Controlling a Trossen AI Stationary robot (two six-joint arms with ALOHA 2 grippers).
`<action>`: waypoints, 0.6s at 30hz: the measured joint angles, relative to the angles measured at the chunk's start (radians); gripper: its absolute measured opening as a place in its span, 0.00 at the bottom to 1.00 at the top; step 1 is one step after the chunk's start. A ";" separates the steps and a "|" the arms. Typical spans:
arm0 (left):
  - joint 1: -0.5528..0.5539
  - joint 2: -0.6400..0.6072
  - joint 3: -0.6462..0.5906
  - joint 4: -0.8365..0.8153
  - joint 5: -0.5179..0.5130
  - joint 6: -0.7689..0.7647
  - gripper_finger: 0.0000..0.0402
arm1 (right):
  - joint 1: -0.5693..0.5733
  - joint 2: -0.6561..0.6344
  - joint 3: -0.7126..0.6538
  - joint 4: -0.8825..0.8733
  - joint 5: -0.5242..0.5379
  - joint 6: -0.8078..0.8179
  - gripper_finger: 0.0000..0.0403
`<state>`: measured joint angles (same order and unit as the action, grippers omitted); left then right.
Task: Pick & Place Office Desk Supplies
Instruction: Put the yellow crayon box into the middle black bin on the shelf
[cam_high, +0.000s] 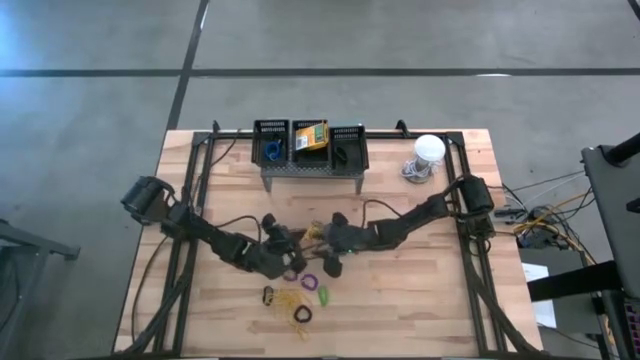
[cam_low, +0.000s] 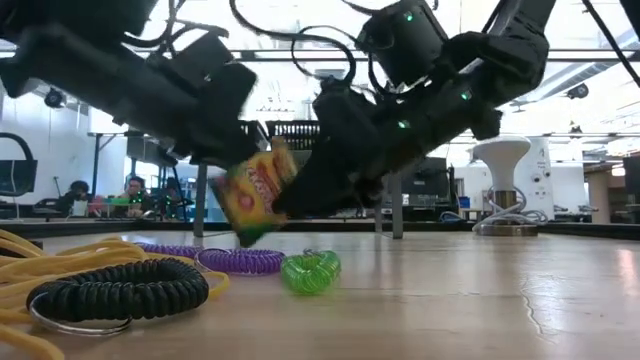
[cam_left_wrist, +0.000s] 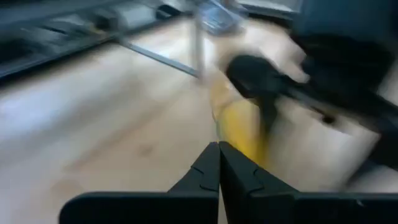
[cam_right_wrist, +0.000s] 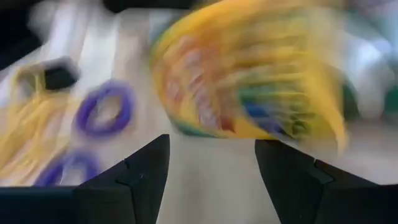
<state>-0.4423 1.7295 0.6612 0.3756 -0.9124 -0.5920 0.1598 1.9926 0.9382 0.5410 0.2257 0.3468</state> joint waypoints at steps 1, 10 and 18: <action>-0.009 0.004 -0.001 0.021 0.018 0.027 0.01 | 0.004 -0.005 0.004 0.023 0.035 -0.019 0.58; -0.038 0.002 0.022 0.081 0.037 0.157 0.01 | 0.044 -0.016 0.004 0.064 0.114 -0.131 0.58; -0.040 0.002 0.022 0.069 0.071 0.177 0.01 | 0.053 -0.017 0.004 0.044 0.118 -0.149 0.58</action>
<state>-0.4828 1.7313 0.6830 0.4442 -0.8419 -0.4149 0.2125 1.9759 0.9419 0.5852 0.3439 0.1978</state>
